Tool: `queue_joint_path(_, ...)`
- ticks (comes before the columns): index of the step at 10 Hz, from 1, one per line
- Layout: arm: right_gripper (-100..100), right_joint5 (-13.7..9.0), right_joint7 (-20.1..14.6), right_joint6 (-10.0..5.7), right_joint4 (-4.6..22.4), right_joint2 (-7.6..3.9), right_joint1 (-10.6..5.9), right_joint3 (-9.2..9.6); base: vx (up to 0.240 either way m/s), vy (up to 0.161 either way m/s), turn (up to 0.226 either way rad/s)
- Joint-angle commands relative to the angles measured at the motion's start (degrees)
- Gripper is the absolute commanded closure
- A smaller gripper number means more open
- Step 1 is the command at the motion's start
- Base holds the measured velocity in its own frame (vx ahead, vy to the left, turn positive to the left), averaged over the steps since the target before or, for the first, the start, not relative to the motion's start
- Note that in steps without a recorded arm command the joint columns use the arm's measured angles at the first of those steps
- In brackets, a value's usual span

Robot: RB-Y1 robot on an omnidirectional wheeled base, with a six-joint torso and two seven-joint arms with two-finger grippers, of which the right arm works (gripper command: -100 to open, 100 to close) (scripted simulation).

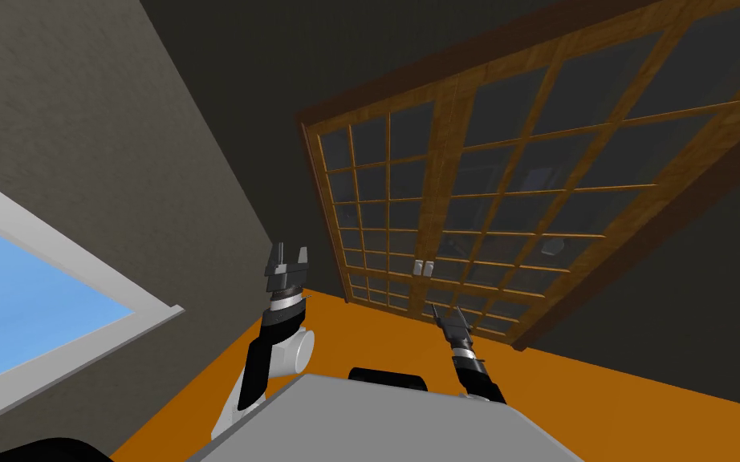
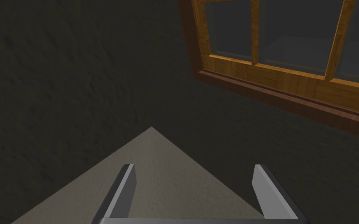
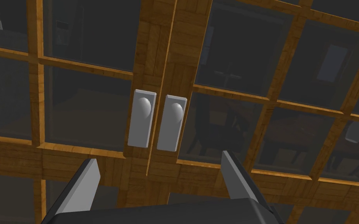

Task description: Pull the door open

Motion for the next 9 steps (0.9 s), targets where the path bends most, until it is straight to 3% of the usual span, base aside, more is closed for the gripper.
queue_joint_path(1, -100, -1.22, -1.78, -0.56, 2.07, -0.31, -0.71, 0.41, 0.091, -0.029, 0.055)
queue_joint_path(9, -100, -7.09, -10.26, -3.44, 11.43, -2.31, -3.44, 2.41, 0.113, -0.037, 0.056)
